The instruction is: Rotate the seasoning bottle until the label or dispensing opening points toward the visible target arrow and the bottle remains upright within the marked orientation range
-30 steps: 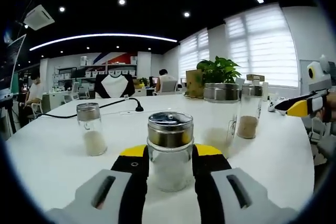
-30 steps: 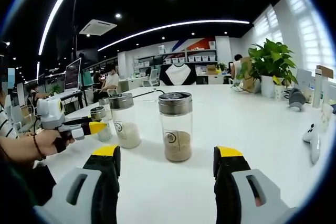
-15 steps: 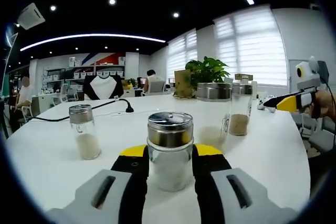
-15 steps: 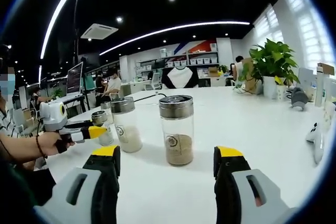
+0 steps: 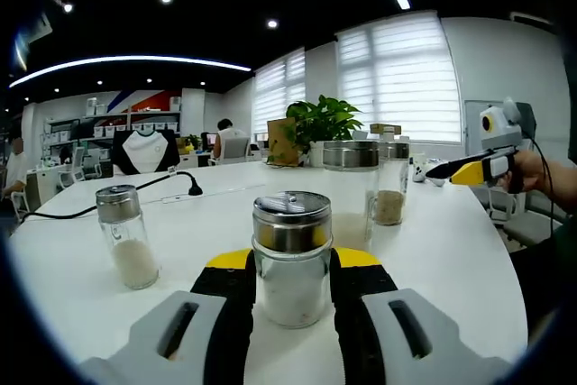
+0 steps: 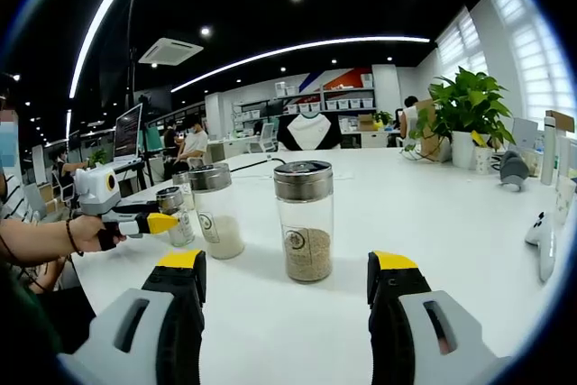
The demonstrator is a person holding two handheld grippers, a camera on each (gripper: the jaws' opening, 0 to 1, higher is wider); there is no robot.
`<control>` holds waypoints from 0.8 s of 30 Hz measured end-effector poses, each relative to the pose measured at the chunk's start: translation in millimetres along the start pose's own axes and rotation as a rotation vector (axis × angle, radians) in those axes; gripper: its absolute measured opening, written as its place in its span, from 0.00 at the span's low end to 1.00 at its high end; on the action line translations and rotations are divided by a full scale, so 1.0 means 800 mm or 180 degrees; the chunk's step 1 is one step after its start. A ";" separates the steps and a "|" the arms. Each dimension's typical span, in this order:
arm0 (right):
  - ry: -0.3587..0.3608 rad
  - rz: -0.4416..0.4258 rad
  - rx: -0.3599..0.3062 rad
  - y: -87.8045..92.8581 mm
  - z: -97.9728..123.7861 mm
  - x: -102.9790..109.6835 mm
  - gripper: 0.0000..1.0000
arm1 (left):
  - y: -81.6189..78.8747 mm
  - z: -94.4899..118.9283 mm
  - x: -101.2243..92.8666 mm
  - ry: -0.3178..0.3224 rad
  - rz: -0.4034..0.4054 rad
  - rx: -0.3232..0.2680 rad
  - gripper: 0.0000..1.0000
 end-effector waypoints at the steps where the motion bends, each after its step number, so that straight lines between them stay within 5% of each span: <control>1: 0.0002 0.0001 0.0005 0.000 0.000 0.000 0.74 | 0.000 0.000 0.000 0.0054 -0.0011 0.0004 0.34; 10: 0.0019 0.0027 -0.0022 -0.005 -0.001 -0.003 0.74 | -0.001 0.002 0.003 0.0564 -0.0074 0.0047 0.34; 24: 0.0001 0.0068 0.0003 -0.005 -0.003 0.002 0.74 | 0.000 0.003 0.006 0.1029 -0.0199 0.0105 0.34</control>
Point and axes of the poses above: the point that each gripper's makers call its tool centre point, and the gripper's own axes: z roughly backward along the fingers, x roughly to its left, y roughly out of its underside, the point moved 3 cm from there along z, roughly backward along the fingers, and after that the axes turned 15 degrees about y, right-handed, at the moved point
